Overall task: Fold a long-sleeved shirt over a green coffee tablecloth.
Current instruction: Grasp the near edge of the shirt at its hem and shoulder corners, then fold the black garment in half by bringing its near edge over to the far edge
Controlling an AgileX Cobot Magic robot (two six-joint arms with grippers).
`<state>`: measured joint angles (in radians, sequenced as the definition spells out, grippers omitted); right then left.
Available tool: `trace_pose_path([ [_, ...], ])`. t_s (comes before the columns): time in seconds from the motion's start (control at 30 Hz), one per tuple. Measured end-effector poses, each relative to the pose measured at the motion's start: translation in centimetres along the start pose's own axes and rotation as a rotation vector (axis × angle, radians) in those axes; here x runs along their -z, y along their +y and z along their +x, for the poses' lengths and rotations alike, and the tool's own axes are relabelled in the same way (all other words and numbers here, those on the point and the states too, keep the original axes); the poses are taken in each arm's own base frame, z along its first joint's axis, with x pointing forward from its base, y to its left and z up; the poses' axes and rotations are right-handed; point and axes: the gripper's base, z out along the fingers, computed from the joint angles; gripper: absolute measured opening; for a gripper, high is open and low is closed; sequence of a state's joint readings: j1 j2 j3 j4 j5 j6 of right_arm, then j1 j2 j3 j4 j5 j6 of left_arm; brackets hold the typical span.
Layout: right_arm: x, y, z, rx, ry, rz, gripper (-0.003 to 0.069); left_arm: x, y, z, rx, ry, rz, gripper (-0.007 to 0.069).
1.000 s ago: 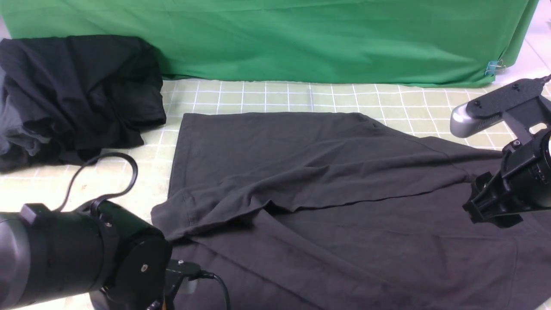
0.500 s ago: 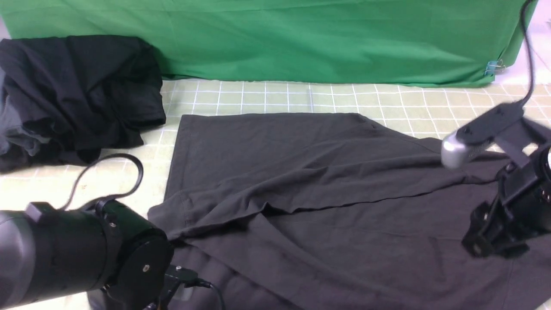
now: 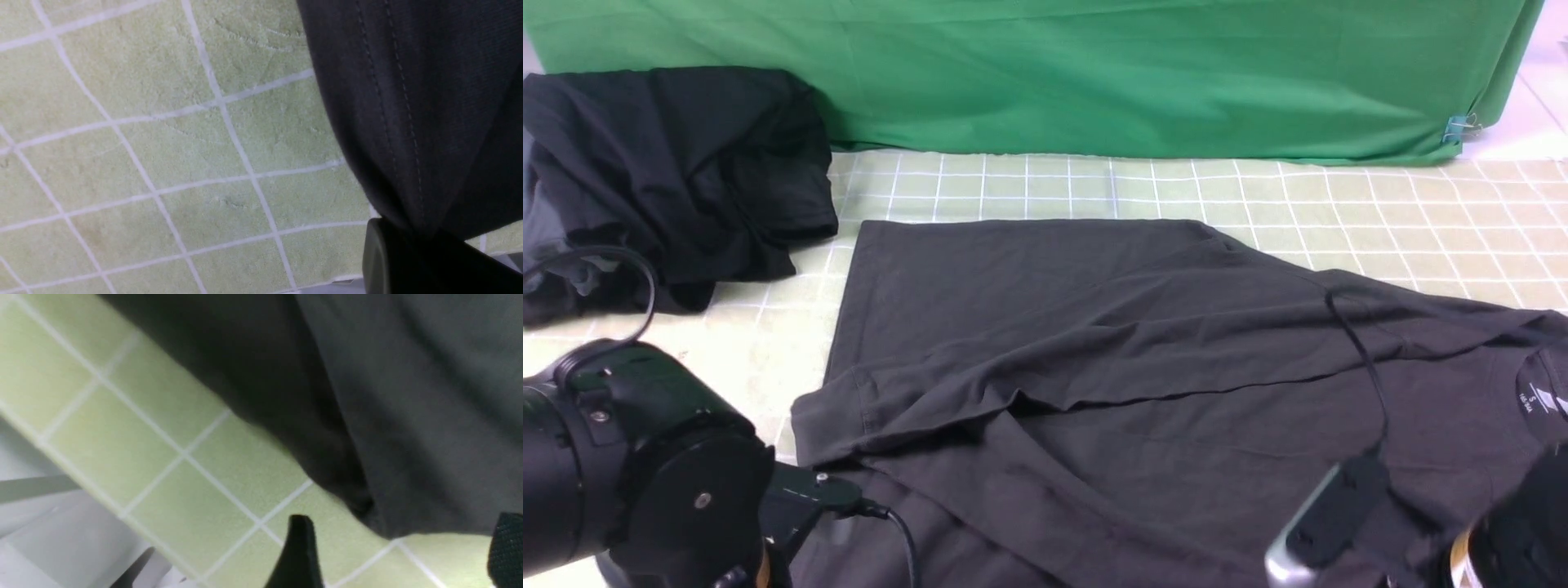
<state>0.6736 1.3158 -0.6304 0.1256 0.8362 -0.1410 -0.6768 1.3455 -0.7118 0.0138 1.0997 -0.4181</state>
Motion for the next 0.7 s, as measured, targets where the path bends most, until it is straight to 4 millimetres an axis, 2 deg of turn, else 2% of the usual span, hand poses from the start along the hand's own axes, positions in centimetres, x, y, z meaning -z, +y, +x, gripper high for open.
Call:
trace_pose_path([
  [0.1,-1.5,-0.1,0.6,-0.026,0.009,0.007,0.0557,0.0,-0.1,-0.2,0.0,-0.018,0.007,0.0022],
  [0.27,-2.9,-0.3,0.3,-0.032,0.038,0.009,0.0554,0.0,-0.1,-0.3,-0.001,-0.03,0.01,0.0022],
  [0.33,-3.5,-0.4,0.2,-0.034,0.06,0.009,0.0527,0.0,-0.1,-0.3,-0.001,-0.03,0.01,0.0022],
  [0.4,-3.8,-0.5,0.1,-0.02,0.071,0.022,0.0414,0.0,-0.1,-0.3,-0.001,-0.03,0.01,0.0022],
  [0.43,-3.8,-0.6,0.1,-0.018,0.071,0.023,0.0382,0.0,-0.1,-0.3,-0.001,-0.029,0.01,0.0022],
  [0.5,-3.8,-0.6,0.2,-0.007,0.081,0.032,0.0144,0.1,0.0,0.0,0.0,-0.01,0.004,0.0022],
  [0.53,-3.7,-0.6,0.3,-0.01,0.086,0.028,0.0088,0.2,0.0,0.2,0.002,-0.002,0.004,0.0022],
  [0.6,-3.1,-0.4,0.7,-0.019,0.101,0.014,0.0047,0.6,0.1,0.6,0.006,-0.001,0.014,0.0022],
  [0.7,-1.9,-0.1,1.3,-0.023,0.104,0.001,0.0038,1.6,0.5,1.5,0.012,-0.016,0.032,0.0022],
])
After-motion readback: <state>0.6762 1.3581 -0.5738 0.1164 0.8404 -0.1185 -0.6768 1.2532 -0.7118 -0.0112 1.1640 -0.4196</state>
